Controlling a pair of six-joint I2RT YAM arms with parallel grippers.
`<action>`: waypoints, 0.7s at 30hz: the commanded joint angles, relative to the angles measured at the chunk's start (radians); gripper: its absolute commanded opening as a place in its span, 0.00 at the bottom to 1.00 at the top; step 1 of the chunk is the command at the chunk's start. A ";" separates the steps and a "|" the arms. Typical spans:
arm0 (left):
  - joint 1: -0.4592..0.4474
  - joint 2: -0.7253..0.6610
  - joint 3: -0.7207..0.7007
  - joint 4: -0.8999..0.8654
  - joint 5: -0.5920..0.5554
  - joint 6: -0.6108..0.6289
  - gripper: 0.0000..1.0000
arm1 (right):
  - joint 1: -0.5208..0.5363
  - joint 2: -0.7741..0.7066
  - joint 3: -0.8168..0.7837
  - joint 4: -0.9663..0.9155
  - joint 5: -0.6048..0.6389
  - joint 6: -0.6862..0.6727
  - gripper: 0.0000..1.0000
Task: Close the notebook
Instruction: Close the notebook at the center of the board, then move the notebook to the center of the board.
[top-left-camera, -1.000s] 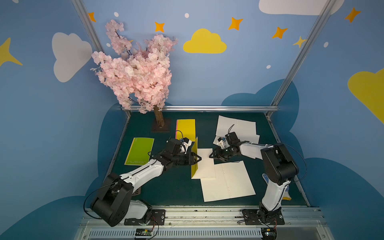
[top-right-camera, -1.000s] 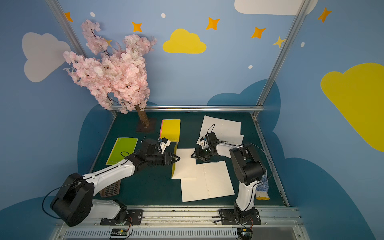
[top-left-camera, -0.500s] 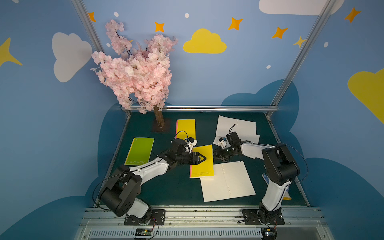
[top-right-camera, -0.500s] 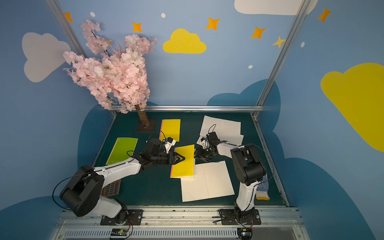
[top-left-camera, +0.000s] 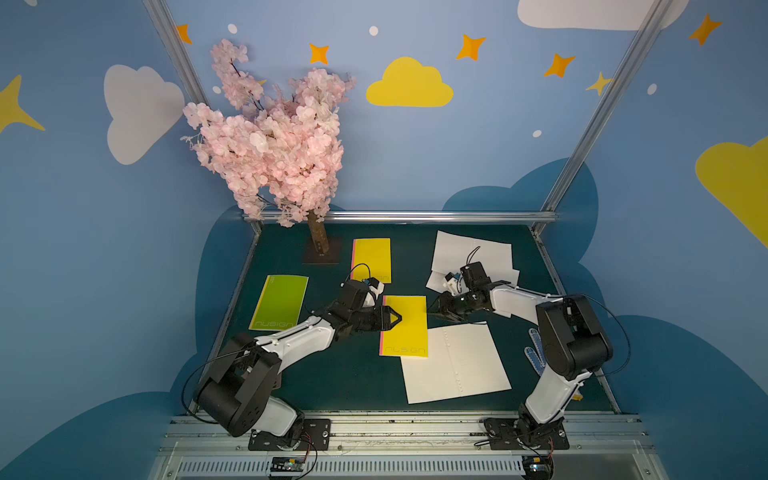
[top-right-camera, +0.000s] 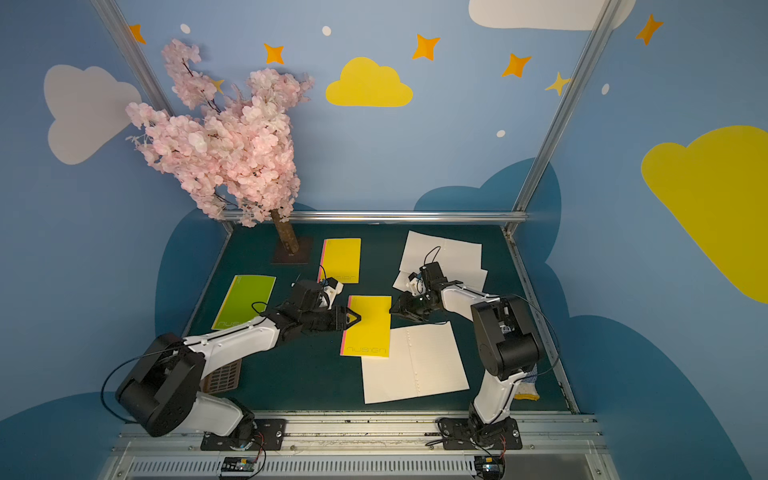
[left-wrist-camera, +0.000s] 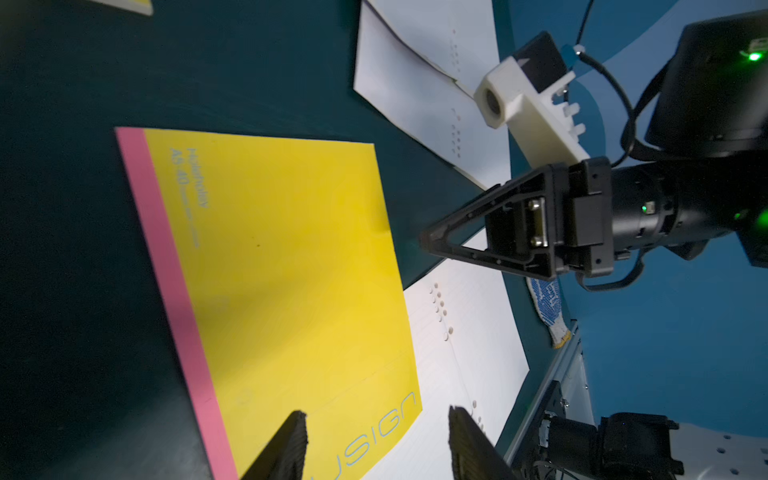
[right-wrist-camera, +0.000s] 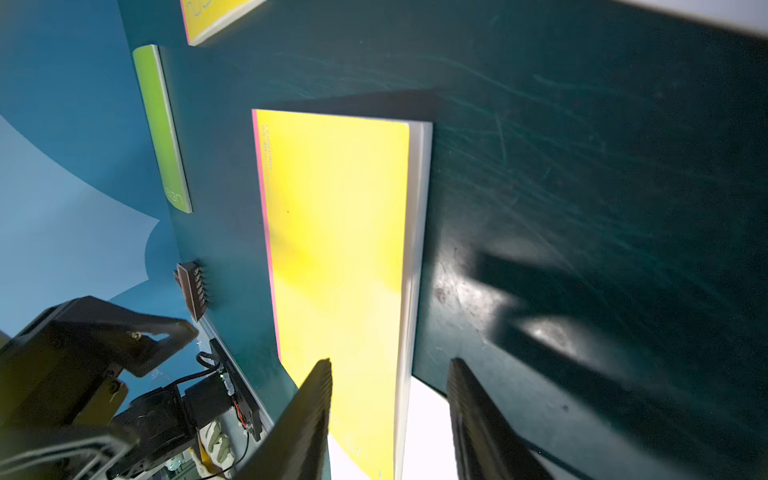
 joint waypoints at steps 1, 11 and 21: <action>0.018 -0.007 -0.016 -0.059 -0.036 0.006 0.56 | 0.016 -0.018 -0.017 -0.007 0.004 0.003 0.48; 0.028 0.075 -0.026 -0.058 -0.026 -0.006 0.50 | 0.046 0.005 -0.040 0.028 0.003 0.021 0.41; 0.033 0.122 -0.014 -0.062 -0.023 -0.009 0.46 | 0.060 0.019 -0.043 0.037 -0.003 0.024 0.29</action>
